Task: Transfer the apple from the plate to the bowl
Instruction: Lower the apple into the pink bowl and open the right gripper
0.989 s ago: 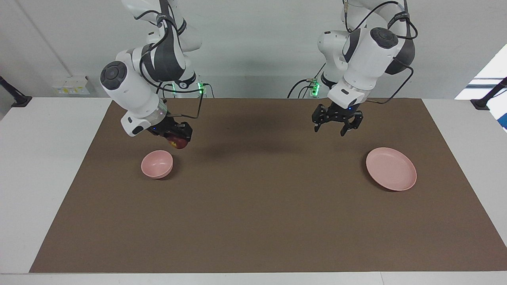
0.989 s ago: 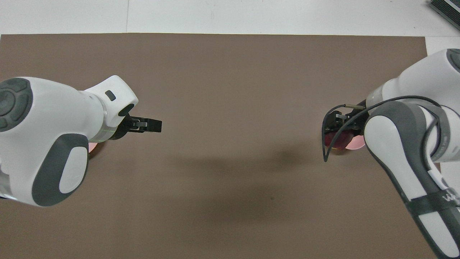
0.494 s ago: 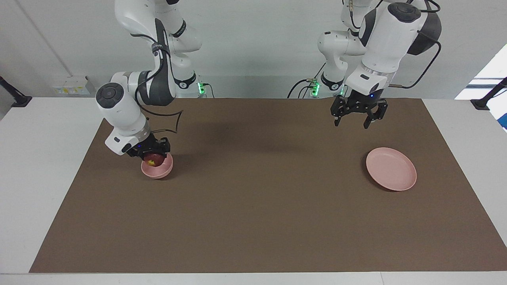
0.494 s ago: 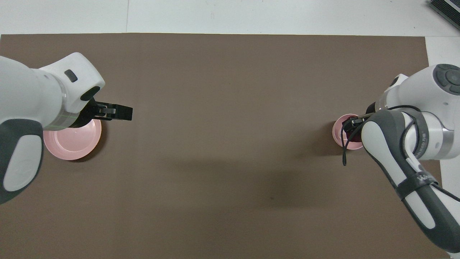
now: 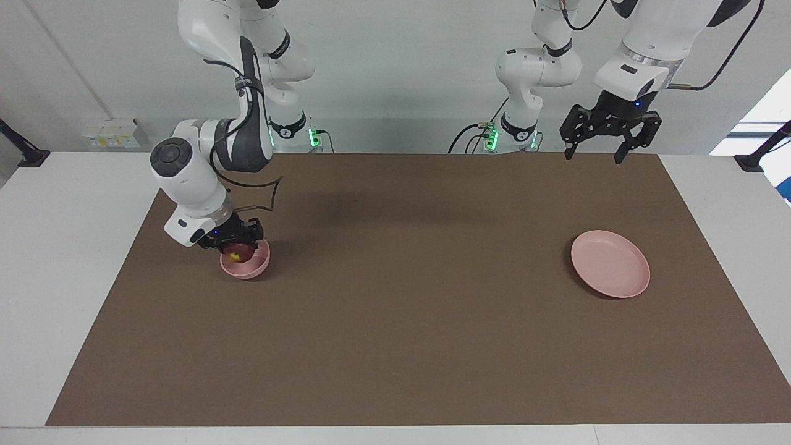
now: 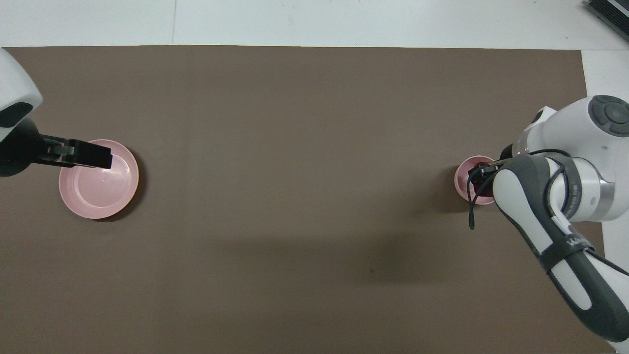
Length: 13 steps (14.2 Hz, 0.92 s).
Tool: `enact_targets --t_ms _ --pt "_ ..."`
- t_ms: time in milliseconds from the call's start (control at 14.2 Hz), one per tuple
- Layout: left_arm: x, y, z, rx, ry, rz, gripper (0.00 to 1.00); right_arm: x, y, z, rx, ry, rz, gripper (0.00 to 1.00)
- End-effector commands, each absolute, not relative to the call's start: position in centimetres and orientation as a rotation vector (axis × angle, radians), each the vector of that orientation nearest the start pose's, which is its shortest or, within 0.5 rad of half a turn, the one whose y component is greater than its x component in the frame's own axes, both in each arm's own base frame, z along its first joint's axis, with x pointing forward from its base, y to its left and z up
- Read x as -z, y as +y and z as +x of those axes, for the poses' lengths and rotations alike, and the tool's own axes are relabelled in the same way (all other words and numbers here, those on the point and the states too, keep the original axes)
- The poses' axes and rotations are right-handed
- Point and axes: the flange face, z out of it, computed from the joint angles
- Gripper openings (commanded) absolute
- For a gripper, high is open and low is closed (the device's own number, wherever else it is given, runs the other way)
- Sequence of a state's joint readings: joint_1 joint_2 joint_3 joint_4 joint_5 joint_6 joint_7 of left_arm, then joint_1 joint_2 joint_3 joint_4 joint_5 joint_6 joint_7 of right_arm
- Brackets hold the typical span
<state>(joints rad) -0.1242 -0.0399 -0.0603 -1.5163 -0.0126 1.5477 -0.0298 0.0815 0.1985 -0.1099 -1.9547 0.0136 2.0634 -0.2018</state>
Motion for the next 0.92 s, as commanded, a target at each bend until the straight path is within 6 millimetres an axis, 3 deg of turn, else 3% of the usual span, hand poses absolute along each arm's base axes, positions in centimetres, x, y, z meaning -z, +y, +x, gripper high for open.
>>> enact_targets --t_ms 0,141,848 --pt "-68.9 -8.0 53.1 0.082 0.28 -3.126 1.0 -36.4 -1.2 59.0 -0.101 -0.246 -3.148 0.0" --pt "-70.2 -5.6 53.1 0.091 0.302 -3.122 1.0 -36.1 -1.0 59.1 -0.087 -0.246 -3.15 0.0" --pt "-70.8 -3.0 52.6 -0.014 0.332 -3.089 1.0 -34.4 -0.9 59.3 -0.119 -0.208 -3.144 0.0"
